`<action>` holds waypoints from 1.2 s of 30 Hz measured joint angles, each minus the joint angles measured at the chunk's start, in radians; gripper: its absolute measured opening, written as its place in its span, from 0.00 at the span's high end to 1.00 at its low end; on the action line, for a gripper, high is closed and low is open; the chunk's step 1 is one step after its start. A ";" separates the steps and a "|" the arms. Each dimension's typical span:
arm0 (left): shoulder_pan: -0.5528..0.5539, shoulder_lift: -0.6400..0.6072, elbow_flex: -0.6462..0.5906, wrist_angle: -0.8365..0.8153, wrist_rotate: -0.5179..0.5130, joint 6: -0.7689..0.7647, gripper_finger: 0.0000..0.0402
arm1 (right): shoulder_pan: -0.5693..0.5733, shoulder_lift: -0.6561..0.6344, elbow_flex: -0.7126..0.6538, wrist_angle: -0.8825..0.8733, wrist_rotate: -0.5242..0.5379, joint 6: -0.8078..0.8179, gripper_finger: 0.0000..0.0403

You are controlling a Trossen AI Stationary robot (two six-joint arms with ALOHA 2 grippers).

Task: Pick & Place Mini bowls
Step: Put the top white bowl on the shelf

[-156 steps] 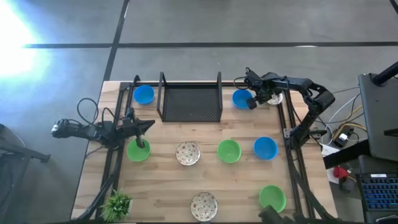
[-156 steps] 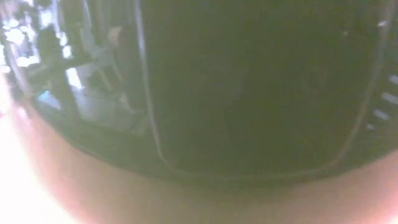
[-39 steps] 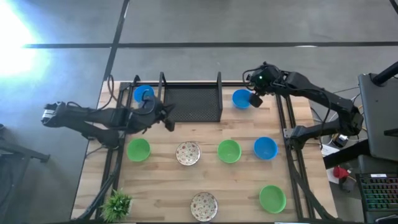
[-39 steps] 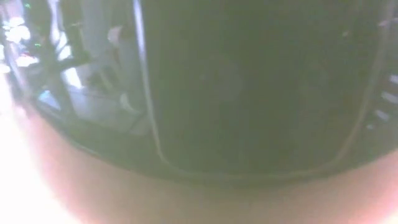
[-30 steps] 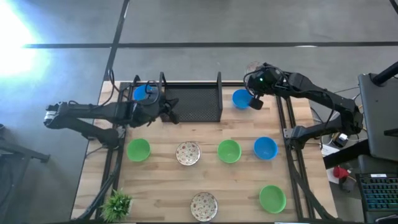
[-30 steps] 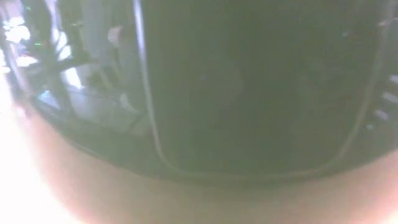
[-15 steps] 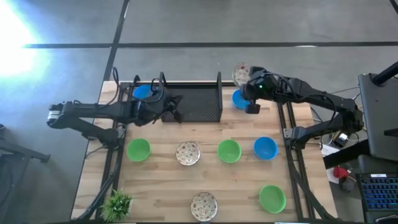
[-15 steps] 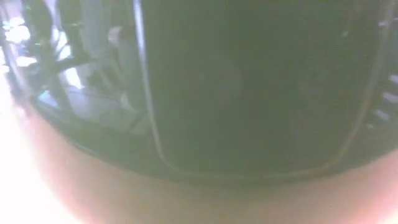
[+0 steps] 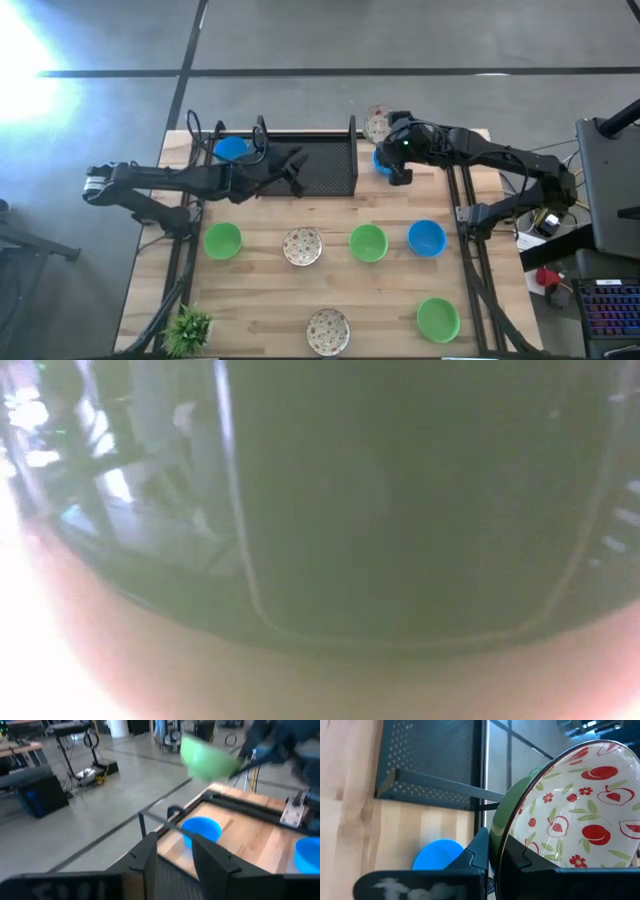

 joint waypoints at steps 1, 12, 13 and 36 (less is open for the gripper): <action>0.002 0.005 0.000 0.014 0.000 -0.001 0.67 | 0.000 0.011 0.000 0.000 0.000 -0.011 0.97; 0.045 0.061 0.008 0.113 -0.001 -0.119 0.65 | 0.027 0.120 0.027 0.003 0.065 -0.095 0.97; 0.050 0.068 0.014 0.113 0.000 -0.129 0.65 | 0.034 0.127 0.033 0.003 0.088 -0.106 0.97; 0.094 0.258 0.198 0.110 0.037 -0.220 0.65 | 0.146 0.212 0.054 0.017 0.237 -0.193 0.97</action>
